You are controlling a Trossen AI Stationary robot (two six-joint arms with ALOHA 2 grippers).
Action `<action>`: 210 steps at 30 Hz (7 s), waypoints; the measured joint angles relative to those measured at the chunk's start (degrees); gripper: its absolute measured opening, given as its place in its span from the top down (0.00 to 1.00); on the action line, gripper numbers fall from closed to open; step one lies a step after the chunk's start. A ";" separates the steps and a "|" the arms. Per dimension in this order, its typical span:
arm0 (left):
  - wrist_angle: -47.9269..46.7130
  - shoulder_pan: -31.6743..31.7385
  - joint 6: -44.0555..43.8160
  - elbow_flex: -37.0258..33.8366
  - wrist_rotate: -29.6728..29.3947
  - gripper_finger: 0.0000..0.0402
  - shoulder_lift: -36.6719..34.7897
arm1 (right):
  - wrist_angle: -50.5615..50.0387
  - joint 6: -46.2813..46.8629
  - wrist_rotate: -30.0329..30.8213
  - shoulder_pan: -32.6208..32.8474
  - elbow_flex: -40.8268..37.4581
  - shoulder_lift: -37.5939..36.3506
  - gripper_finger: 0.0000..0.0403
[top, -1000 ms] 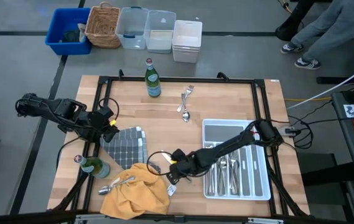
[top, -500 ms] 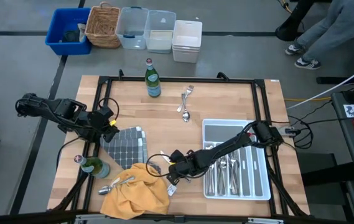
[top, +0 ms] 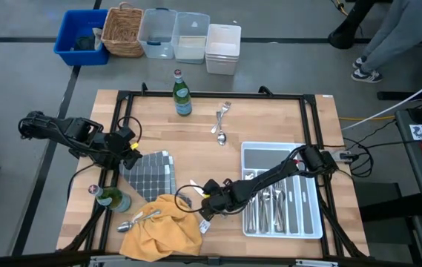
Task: Sort silverware
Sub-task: Stack the silver knife into the white utensil tray with the other silver knives
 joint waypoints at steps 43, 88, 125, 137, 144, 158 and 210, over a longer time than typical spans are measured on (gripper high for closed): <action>-0.04 0.00 0.07 -0.02 -0.01 0.78 0.02 | -13.74 3.48 -10.96 -7.89 4.33 0.26 0.94; -0.04 0.01 0.07 -0.02 -0.02 0.78 0.02 | -15.51 1.40 -8.58 -7.78 7.93 0.37 0.71; -0.22 0.00 0.06 -0.02 0.00 0.78 0.02 | -18.29 1.57 -11.77 -8.52 8.09 3.87 0.91; -0.20 -0.01 0.05 -0.02 0.00 0.78 0.02 | -21.34 0.25 -11.52 -8.52 11.87 4.17 1.00; -0.20 0.01 0.05 -0.02 0.00 0.78 0.00 | -24.26 -1.60 -10.53 -8.52 15.43 4.52 0.96; -0.20 -0.01 0.27 -0.02 0.00 0.78 0.00 | -32.45 -1.63 -11.96 -8.52 23.75 4.33 0.97; -0.22 -0.01 1.58 -0.02 0.00 0.78 0.02 | -28.21 -6.16 -13.84 -8.15 18.73 8.09 0.67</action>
